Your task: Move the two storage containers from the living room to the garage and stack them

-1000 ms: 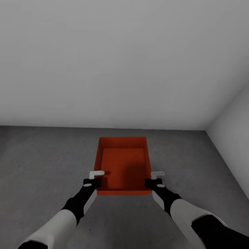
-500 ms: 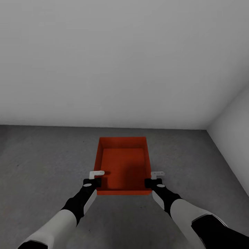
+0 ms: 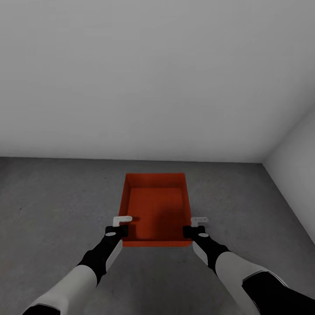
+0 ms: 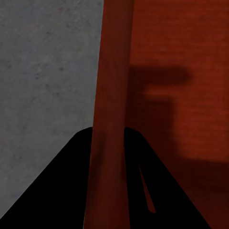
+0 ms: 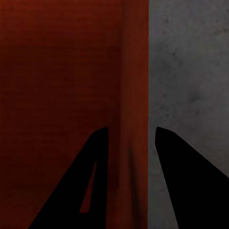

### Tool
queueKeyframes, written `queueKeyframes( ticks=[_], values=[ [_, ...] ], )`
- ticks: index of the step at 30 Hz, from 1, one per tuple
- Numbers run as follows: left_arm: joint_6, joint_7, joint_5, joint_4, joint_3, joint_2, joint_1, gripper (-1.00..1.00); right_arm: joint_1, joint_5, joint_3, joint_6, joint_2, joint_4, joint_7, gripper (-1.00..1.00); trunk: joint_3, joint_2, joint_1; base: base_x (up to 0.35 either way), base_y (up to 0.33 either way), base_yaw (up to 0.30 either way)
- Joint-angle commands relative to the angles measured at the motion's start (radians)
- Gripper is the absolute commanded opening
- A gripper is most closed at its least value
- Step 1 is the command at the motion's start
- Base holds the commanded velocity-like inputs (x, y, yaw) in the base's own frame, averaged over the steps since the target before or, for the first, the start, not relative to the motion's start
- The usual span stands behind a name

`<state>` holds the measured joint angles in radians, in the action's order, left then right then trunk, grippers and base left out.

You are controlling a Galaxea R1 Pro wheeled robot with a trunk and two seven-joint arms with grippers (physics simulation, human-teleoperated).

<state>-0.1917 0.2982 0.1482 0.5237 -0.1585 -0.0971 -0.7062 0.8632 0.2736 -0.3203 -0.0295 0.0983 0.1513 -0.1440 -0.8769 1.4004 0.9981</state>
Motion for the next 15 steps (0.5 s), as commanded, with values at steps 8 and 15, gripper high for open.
queueKeyframes(
  ticks=[8, 15],
  values=[
    [-0.008, 0.066, -0.019, 0.006, 0.017, 0.002, -0.001, -1.0, 0.0, 0.014, 0.018, -0.004, -0.012, -0.022, -0.008, -1.0, -0.026, 0.057, 0.031, 0.0, 0.0, 0.0],
    [-0.008, 0.065, -0.019, 0.006, 0.017, 0.002, -0.001, -1.0, 0.0, 0.013, 0.018, -0.004, -0.012, -0.022, -0.008, -1.0, -0.048, 0.106, 0.058, 0.0, 0.0, 0.0]
  ],
)
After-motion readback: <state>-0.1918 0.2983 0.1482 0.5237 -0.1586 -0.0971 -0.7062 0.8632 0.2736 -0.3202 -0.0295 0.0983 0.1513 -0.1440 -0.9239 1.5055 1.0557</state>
